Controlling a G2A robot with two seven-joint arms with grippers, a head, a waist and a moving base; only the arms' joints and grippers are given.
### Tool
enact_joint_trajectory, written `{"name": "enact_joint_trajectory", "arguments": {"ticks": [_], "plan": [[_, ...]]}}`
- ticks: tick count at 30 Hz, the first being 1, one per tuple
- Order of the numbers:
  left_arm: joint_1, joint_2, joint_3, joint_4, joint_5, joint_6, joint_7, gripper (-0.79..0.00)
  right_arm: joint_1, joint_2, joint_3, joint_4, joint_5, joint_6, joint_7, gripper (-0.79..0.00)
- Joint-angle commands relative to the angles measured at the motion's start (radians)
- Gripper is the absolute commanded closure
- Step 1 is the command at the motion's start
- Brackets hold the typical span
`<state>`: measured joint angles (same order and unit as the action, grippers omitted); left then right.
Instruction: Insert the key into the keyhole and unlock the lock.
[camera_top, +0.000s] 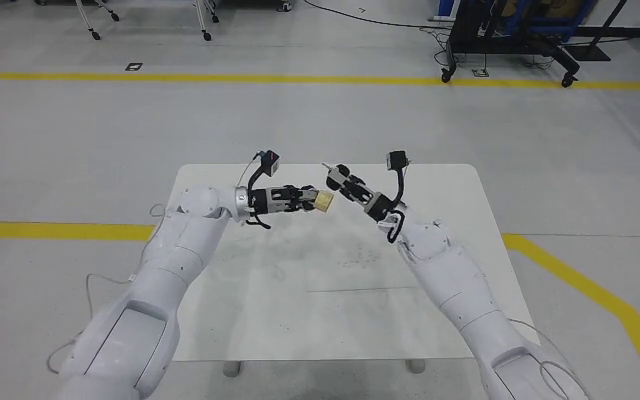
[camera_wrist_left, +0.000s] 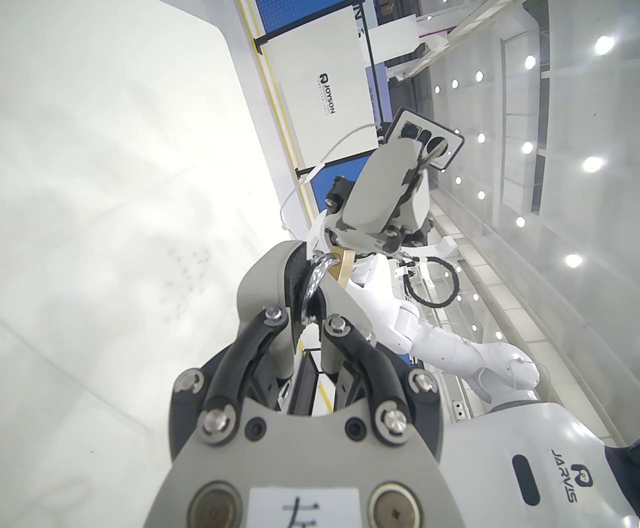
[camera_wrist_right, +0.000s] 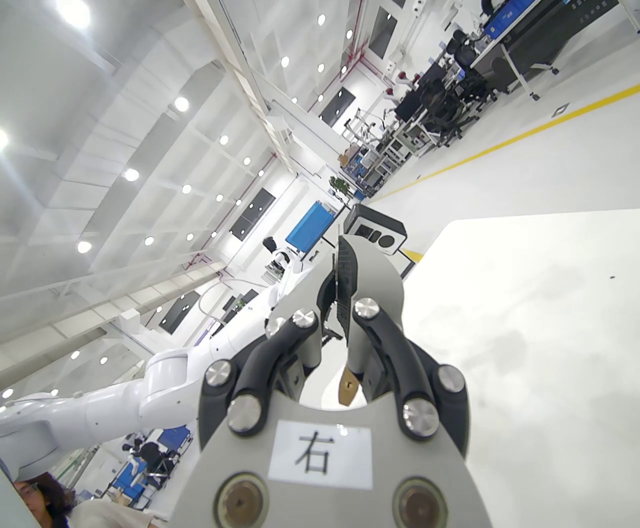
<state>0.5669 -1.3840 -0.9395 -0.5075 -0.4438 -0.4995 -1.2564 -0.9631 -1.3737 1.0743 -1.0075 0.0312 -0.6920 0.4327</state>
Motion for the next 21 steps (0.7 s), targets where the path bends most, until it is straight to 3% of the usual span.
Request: {"name": "enact_joint_trajectory", "arguments": {"ticks": [1,9,14,21], "plan": [[-0.011,-0.005,-0.002,0.019,-0.018,0.002,-0.009,0.000,0.005,-0.002,-0.008,0.003,0.012,0.004,0.018,0.000],[-0.047,-0.023,-0.009,0.092,-0.072,0.003,-0.036,0.000,0.011,0.006,0.022,-0.008,0.108,0.003,0.109,0.000],[-0.068,-0.039,0.004,0.129,-0.085,0.076,-0.093,0.000,-0.003,0.013,0.063,-0.043,0.194,-0.019,0.114,0.000],[-0.068,-0.039,0.004,0.129,-0.085,0.076,-0.093,0.000,-0.005,0.013,0.065,-0.046,0.205,-0.020,0.115,0.000]]}}
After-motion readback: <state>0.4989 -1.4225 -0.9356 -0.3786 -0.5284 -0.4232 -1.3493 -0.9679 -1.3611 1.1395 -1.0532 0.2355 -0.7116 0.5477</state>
